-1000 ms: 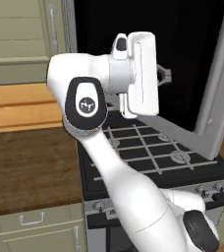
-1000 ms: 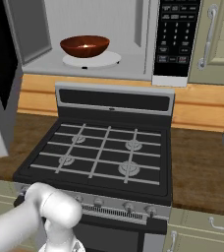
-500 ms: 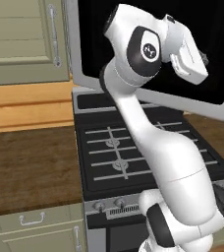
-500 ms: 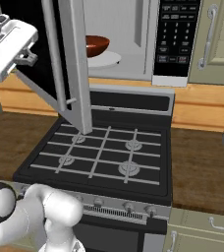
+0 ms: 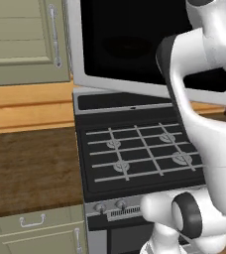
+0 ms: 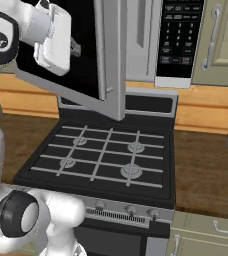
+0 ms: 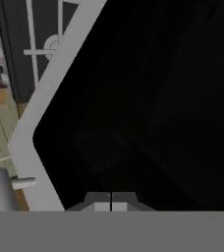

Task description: Open the microwave, place the bowl with waffle inside the microwave, then close the microwave door and turn it on.

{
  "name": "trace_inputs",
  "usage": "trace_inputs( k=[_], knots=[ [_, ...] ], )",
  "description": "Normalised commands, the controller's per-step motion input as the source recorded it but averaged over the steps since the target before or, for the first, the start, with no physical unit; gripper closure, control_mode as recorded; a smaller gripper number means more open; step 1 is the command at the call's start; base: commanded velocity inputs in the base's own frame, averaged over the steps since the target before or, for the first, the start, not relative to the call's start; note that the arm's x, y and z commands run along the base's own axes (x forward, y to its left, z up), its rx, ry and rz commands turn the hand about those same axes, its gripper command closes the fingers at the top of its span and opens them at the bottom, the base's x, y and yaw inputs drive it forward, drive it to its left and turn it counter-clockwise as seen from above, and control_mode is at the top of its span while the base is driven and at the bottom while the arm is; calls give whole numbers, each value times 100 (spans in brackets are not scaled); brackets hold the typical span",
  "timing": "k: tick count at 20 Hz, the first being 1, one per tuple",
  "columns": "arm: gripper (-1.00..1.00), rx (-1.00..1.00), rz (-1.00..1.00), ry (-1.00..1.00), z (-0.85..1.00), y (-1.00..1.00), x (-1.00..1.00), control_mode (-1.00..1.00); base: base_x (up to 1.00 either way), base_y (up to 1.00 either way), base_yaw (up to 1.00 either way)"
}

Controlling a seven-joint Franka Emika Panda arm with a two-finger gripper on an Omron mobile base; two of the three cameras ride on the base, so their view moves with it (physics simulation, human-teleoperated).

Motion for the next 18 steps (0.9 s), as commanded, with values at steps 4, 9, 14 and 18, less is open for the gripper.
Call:
trace_inputs(
  k=[4,9,14,18],
  knots=[
    [100,2,51,-14,-92,-29,100,-100,0,0,0],
    [100,3,42,-5,-72,-16,100,-100,0,0,0],
    [100,13,33,-10,-18,-23,100,-100,0,0,0],
    [100,18,26,-7,0,-32,100,-100,0,0,0]
  ],
)
